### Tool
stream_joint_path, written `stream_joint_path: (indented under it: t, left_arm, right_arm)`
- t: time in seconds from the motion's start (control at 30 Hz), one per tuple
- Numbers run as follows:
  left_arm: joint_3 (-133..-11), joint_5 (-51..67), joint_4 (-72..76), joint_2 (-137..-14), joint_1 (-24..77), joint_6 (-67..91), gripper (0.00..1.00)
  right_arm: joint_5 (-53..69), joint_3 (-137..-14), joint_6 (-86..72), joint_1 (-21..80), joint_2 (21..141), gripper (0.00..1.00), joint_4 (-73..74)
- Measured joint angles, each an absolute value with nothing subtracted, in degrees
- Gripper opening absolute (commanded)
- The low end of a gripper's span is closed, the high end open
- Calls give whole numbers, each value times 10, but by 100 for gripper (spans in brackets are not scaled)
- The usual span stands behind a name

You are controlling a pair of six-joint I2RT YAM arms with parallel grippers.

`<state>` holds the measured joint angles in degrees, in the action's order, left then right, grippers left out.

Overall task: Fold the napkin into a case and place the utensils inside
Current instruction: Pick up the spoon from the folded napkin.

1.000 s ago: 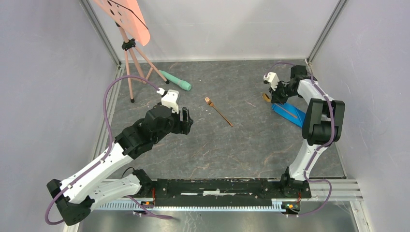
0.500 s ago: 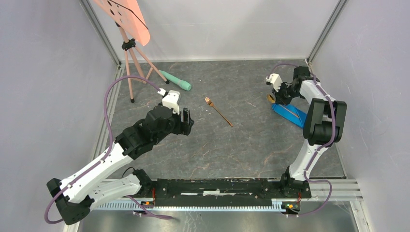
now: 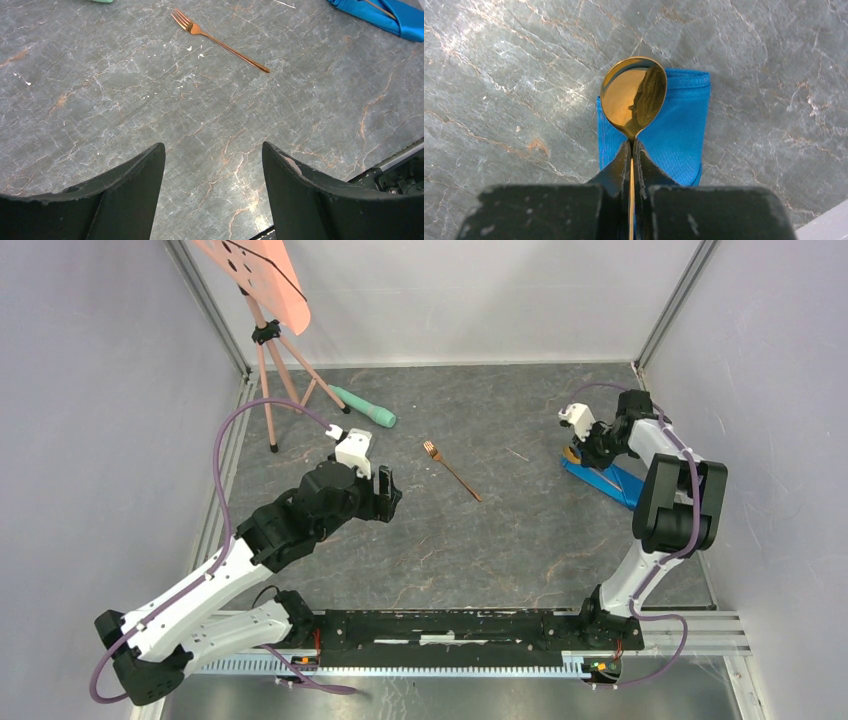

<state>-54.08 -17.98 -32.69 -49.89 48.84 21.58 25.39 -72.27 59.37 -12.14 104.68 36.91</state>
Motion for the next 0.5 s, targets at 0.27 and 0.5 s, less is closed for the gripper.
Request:
stream_joint_path:
  t: [0.27,0.5]
  left_arm:
    - [-540,-180,-327,-493,490,216,78]
    - [-540,-180,-327,-492,490,216,78]
  right_arm:
    - [231,-699,583,-135,1019,0,347]
    - [217,-695,584,-140,1017,0,331]
